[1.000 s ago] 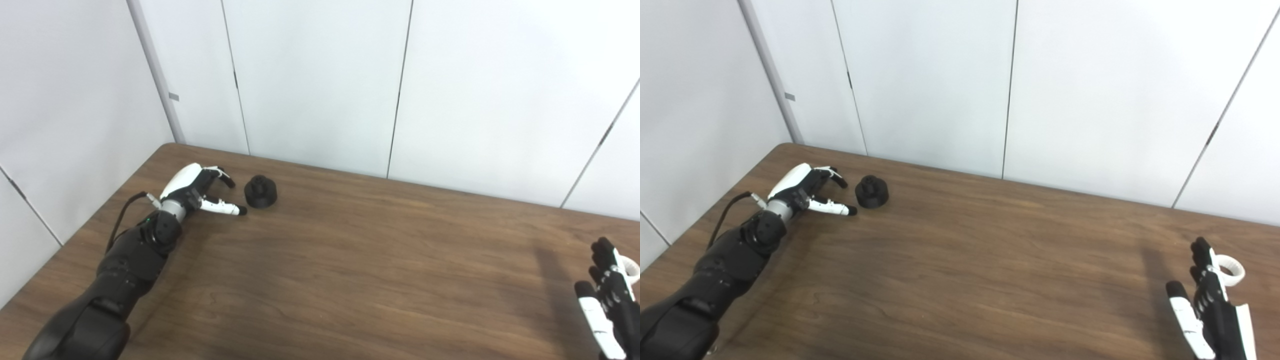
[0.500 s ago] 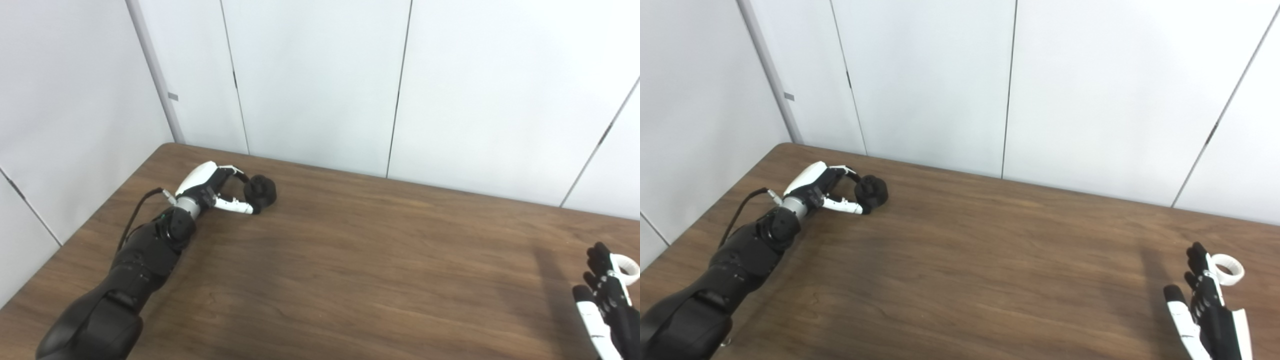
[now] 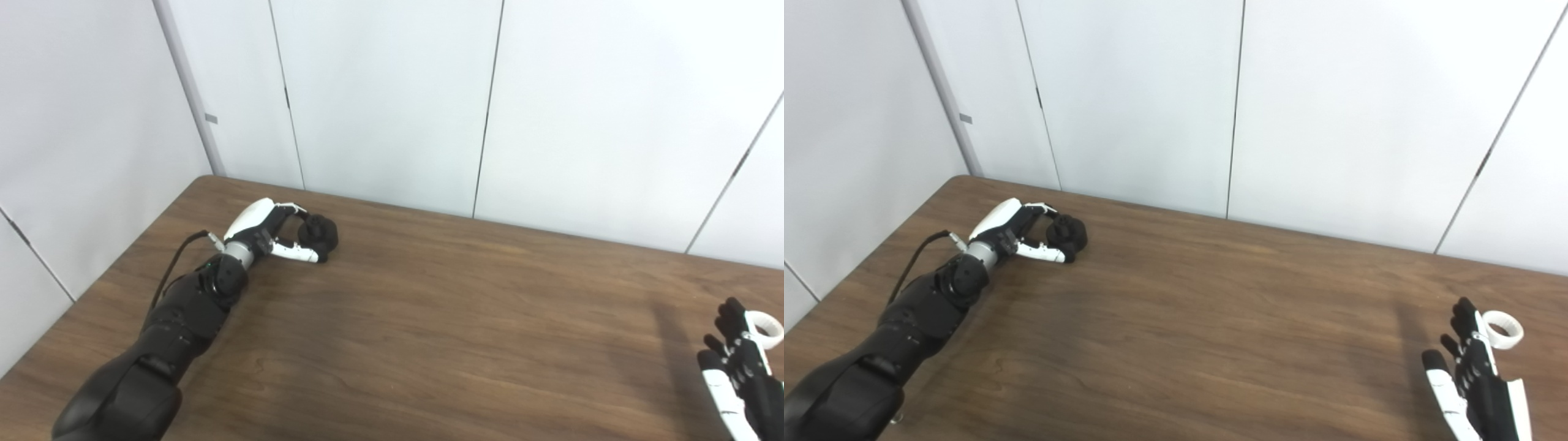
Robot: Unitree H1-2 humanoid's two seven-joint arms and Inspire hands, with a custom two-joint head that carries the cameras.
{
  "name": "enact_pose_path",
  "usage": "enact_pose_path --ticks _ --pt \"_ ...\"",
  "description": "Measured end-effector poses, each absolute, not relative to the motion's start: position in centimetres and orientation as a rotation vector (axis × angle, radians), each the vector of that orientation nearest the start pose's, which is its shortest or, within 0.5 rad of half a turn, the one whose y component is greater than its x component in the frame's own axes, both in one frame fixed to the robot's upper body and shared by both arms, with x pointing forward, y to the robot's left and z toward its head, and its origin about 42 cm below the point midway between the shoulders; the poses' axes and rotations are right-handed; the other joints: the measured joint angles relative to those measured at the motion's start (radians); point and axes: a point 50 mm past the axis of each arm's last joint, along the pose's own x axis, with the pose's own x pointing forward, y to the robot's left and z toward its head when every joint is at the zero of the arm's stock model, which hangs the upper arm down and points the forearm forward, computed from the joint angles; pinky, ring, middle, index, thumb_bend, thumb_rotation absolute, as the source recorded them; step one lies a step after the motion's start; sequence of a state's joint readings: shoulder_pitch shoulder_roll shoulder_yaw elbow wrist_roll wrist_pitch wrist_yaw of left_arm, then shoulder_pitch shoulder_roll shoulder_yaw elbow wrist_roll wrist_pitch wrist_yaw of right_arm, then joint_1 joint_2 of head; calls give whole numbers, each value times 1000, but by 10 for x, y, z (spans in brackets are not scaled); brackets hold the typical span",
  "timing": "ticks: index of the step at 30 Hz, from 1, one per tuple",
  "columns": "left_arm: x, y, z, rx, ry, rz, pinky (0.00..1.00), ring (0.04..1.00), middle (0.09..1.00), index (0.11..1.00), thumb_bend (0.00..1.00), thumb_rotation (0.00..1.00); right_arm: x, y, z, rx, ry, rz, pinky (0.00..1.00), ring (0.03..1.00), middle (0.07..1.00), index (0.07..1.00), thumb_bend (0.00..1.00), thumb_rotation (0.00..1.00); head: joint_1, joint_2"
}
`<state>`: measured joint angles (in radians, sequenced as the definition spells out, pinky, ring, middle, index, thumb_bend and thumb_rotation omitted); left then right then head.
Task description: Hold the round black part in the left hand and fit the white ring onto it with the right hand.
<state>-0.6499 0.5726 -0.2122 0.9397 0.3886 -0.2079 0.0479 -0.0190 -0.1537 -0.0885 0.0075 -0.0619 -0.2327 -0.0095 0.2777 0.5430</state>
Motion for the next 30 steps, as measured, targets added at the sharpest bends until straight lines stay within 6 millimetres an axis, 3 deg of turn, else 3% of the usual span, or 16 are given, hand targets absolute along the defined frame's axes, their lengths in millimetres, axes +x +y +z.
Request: enact_pose_path --ticks 4,6,7,8,10,18,21,30 --pt "462 416 156 1006 118 -10 1000 976 905 704 994 259 287 -282 122 -224 -245 -71 931 969 960 958 462 762 0 0" --pt "463 415 157 1004 115 -11 1000 969 881 632 948 214 288 -281 122 -227 -245 -71 929 970 961 959 466 766 3 2" --pt "464 414 157 1002 111 -10 1000 965 860 548 698 127 288 -281 122 -227 -246 -71 923 969 961 960 460 766 5 2" --pt "465 414 158 1001 104 -10 1000 956 837 516 613 93 288 -281 122 -227 -246 -71 923 970 962 961 454 765 5 2" --pt "466 411 159 1003 93 -15 1000 924 773 486 538 57 288 -281 122 -224 -248 -71 933 972 963 966 445 757 8 8" --pt "466 407 158 1023 40 -30 1000 894 731 481 523 50 288 -281 123 -219 -253 -75 903 965 957 954 463 754 14 11" --pt "465 408 159 1024 30 -38 1000 887 726 481 523 50 288 -282 123 -210 -253 -78 950 976 959 957 473 769 17 12" --pt "456 401 159 1025 -34 -102 996 887 718 480 524 53 288 -281 123 -204 -254 -78 946 981 962 965 475 785 -11 18"
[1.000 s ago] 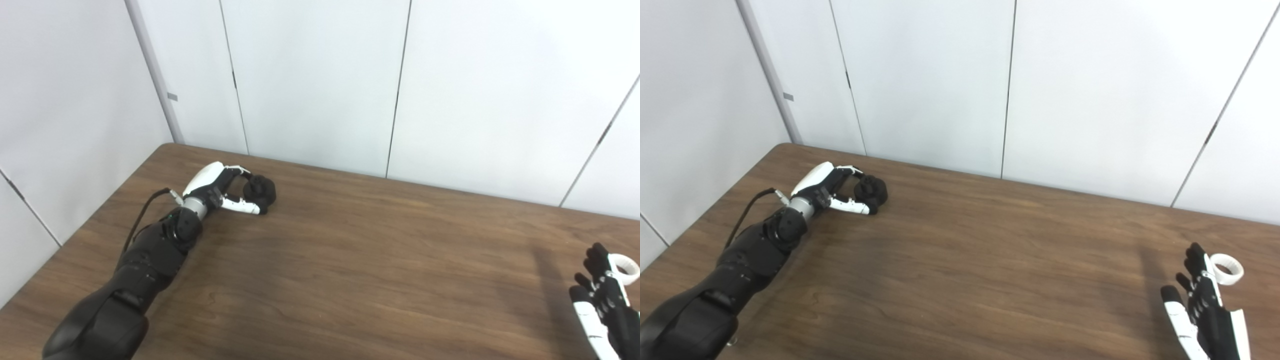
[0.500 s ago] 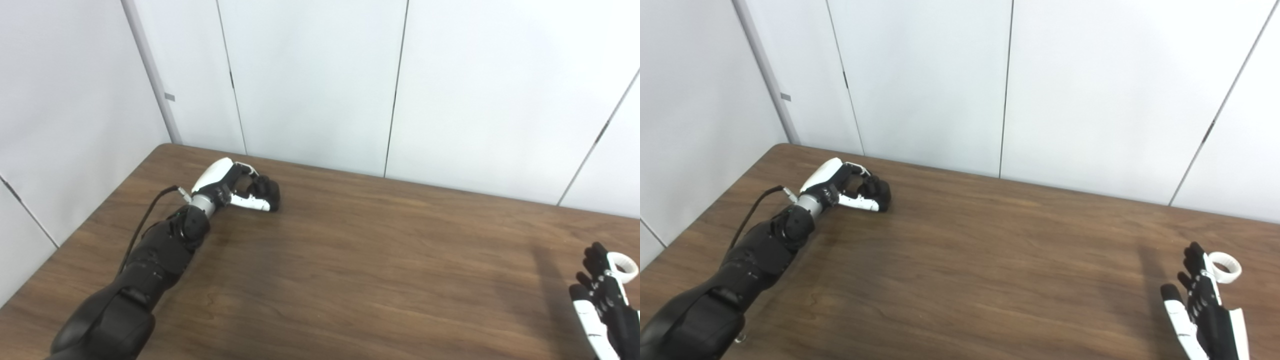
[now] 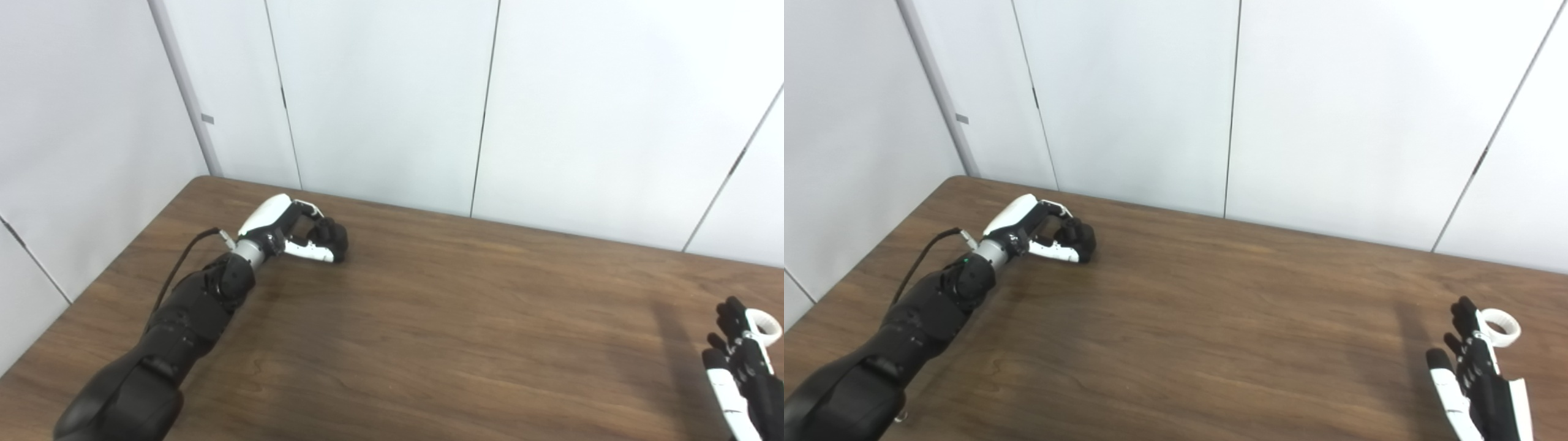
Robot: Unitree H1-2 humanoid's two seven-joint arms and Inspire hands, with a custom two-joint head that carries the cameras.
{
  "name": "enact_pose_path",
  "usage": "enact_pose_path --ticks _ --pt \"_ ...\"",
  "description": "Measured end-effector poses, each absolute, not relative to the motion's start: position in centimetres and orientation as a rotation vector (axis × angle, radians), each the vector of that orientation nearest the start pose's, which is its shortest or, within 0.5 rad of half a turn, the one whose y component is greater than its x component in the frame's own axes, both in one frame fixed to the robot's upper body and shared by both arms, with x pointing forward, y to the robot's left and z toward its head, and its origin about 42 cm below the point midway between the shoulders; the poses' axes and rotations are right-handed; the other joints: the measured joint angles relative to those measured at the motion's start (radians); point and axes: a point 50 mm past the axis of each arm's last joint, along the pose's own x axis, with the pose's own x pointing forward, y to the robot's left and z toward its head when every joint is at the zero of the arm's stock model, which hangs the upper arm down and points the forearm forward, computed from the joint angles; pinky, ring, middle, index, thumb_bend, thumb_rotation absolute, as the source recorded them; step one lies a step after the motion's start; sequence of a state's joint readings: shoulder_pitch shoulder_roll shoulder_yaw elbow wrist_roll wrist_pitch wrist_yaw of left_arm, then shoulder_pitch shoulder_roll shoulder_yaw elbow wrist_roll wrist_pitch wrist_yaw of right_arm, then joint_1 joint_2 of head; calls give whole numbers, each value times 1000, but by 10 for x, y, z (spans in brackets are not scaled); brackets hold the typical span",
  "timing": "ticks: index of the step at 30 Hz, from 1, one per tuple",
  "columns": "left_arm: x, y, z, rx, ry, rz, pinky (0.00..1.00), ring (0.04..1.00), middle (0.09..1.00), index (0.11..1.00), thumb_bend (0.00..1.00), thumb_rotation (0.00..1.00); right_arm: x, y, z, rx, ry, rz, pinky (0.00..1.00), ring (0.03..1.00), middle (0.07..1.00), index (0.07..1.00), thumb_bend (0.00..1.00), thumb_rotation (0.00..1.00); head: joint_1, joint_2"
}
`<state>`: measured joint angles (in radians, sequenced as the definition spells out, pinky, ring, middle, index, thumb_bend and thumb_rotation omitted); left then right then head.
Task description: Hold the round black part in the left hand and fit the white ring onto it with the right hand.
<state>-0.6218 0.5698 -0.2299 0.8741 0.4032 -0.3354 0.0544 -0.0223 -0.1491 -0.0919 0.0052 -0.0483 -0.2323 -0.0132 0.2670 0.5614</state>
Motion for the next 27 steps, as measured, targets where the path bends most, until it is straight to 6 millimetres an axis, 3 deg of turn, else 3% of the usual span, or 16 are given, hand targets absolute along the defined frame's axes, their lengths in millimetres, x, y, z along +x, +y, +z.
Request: enact_pose_path --ticks 4,8,13,18,24,27 --pt "446 384 157 1023 -101 -179 998 898 730 479 524 54 287 -279 124 -198 -252 -78 983 988 967 968 471 780 -37 3" --pt "436 353 158 1004 -188 -266 983 887 731 480 524 54 285 -274 125 -204 -258 -72 964 992 970 969 487 791 -100 5" --pt "421 315 153 986 -270 -357 959 875 716 480 524 52 276 -261 128 -216 -272 -68 986 982 954 952 506 798 -107 3" --pt "409 277 144 941 -340 -447 976 878 710 480 524 55 275 -259 129 -188 -270 -69 902 979 962 953 531 762 -121 8" --pt "402 250 135 912 -367 -528 985 886 705 480 524 59 268 -249 131 -176 -248 -76 890 972 959 946 523 790 -144 12" --pt "398 238 136 910 -389 -571 987 892 706 480 524 60 268 -248 142 -189 -283 -81 894 976 963 946 520 801 -161 12"
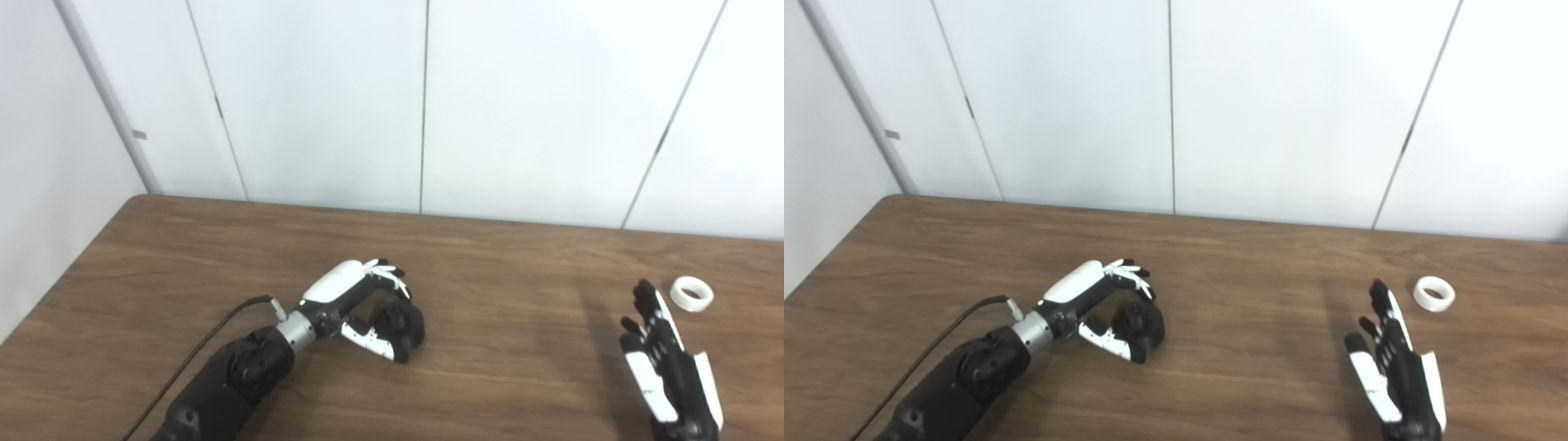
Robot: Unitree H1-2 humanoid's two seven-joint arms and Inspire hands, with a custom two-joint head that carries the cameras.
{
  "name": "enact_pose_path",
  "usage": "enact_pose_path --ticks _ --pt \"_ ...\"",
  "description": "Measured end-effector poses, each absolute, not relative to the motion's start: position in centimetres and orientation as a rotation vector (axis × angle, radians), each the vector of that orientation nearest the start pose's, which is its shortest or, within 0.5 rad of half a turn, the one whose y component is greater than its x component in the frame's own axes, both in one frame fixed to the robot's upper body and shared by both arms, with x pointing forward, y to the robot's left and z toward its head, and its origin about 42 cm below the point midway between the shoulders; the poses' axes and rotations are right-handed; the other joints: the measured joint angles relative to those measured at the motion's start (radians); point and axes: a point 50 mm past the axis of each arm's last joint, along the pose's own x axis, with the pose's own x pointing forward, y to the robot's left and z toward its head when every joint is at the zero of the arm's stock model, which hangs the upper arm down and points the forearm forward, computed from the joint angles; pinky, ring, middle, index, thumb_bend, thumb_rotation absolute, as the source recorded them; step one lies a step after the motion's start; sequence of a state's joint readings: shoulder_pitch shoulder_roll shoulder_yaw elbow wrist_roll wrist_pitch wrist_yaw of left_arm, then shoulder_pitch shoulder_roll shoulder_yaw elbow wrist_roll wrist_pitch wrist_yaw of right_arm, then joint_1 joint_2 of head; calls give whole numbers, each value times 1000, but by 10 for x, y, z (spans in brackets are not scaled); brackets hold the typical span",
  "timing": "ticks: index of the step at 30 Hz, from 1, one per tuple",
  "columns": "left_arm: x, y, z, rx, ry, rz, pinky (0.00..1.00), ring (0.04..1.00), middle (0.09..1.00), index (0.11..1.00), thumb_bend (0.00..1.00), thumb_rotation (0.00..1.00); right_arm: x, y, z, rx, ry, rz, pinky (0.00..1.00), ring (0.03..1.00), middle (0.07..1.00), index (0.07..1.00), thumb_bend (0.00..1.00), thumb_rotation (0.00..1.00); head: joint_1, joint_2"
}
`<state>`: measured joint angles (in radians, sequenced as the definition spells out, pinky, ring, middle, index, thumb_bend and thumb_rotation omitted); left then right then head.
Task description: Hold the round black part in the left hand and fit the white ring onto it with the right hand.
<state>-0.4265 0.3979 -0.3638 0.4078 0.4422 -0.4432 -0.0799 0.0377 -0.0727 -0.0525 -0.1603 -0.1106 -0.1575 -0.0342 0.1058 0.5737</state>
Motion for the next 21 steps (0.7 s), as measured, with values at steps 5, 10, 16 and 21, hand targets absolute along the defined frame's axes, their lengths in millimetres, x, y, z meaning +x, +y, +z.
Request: enact_pose_path --ticks 5,10,16,21 --pt "387 211 130 880 -425 -629 973 896 709 480 524 61 268 -244 155 -198 -323 -75 921 992 978 963 492 800 -26 -2" --pt "381 197 129 896 -460 -664 997 906 714 479 523 59 266 -238 166 -192 -353 -68 937 997 982 966 489 801 -58 2" --pt "379 191 124 903 -473 -663 1000 903 713 479 523 57 263 -235 172 -198 -371 -69 945 1000 988 974 490 804 -101 20" --pt "378 184 120 901 -491 -673 1000 900 715 479 523 58 261 -233 181 -191 -387 -77 942 999 987 970 500 788 -120 34"
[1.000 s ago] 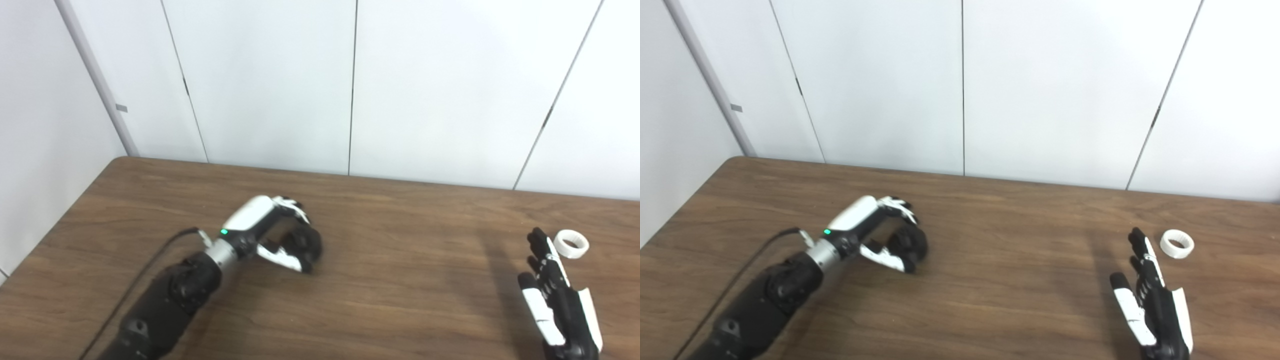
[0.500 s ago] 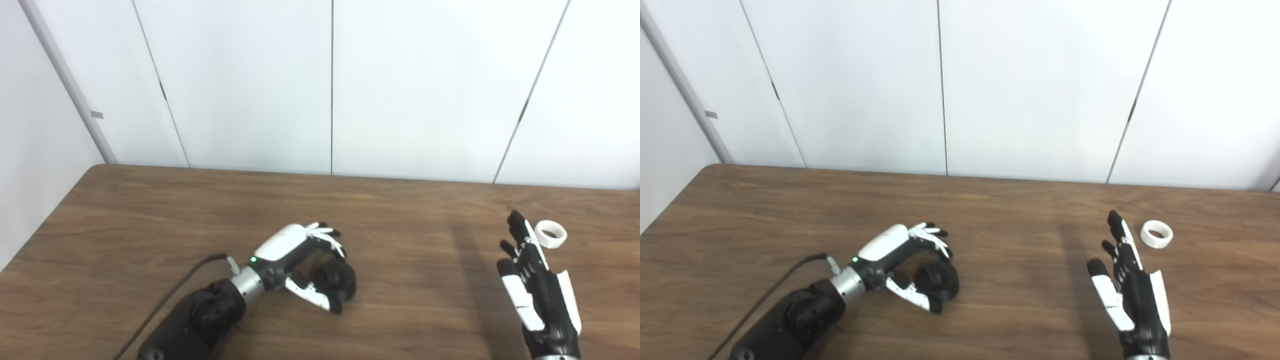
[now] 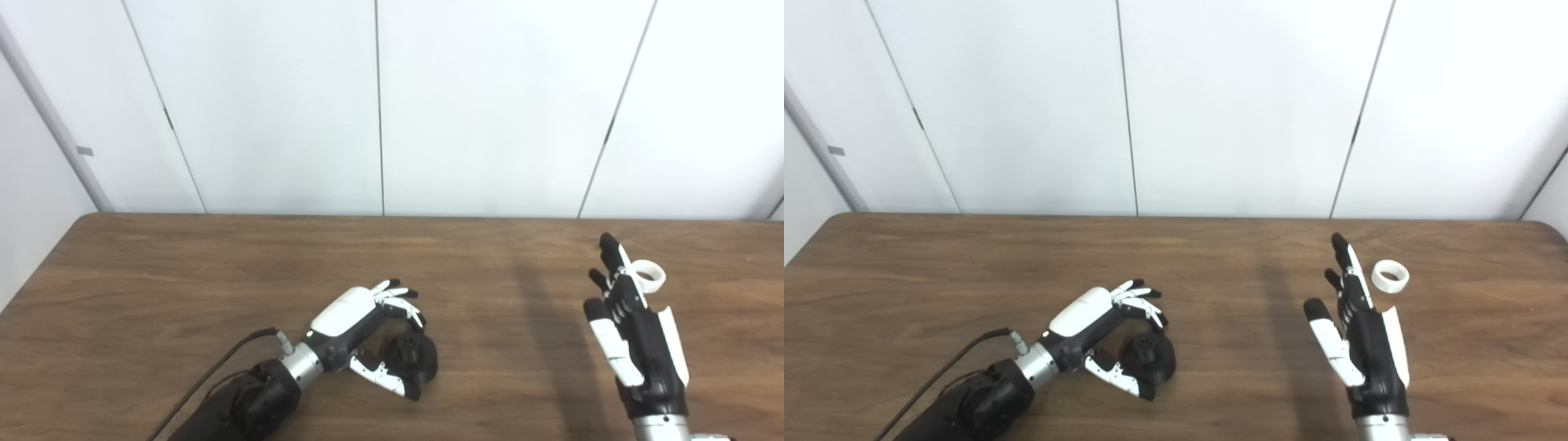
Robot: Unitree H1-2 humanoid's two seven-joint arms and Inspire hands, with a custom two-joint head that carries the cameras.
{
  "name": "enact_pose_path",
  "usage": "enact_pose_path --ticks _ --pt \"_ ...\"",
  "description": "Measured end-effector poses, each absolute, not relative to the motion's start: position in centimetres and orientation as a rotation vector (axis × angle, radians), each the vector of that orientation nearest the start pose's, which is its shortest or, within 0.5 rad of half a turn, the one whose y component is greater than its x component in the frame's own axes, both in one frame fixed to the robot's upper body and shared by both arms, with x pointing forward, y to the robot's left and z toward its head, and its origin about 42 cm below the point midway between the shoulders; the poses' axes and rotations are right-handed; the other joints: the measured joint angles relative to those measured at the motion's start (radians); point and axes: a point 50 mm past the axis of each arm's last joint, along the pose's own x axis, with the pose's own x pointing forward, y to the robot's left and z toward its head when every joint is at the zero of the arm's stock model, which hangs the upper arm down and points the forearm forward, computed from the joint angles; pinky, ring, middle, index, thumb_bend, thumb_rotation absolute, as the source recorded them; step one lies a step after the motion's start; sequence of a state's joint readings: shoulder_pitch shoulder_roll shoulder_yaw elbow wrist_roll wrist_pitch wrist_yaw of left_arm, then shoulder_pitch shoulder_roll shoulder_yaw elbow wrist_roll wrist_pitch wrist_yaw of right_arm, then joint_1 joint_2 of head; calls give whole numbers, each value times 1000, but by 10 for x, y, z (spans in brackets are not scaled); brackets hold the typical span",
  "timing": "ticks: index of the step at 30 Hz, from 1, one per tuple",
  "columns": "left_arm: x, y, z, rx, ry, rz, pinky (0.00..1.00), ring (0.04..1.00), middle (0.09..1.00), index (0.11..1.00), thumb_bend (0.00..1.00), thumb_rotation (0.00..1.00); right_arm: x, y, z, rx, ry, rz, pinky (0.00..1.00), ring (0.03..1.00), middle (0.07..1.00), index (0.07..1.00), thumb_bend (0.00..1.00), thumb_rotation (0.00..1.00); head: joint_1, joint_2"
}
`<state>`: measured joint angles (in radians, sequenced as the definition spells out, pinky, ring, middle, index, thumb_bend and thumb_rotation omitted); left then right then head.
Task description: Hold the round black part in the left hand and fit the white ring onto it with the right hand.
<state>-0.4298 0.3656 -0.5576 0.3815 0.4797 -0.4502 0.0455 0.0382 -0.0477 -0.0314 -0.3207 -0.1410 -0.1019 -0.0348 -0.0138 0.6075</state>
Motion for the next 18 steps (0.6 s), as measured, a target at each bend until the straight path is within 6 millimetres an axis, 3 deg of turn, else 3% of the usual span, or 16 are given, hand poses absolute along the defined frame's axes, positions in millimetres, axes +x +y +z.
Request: enact_pose_path --ticks 7,18 --pt "373 176 118 901 -508 -708 1000 904 717 479 523 57 259 -231 187 -209 -384 -85 895 978 971 959 486 784 -49 52" --pt "376 178 121 949 -532 -745 1000 907 712 478 523 56 256 -229 208 -222 -425 -104 918 972 959 947 516 781 -86 78"
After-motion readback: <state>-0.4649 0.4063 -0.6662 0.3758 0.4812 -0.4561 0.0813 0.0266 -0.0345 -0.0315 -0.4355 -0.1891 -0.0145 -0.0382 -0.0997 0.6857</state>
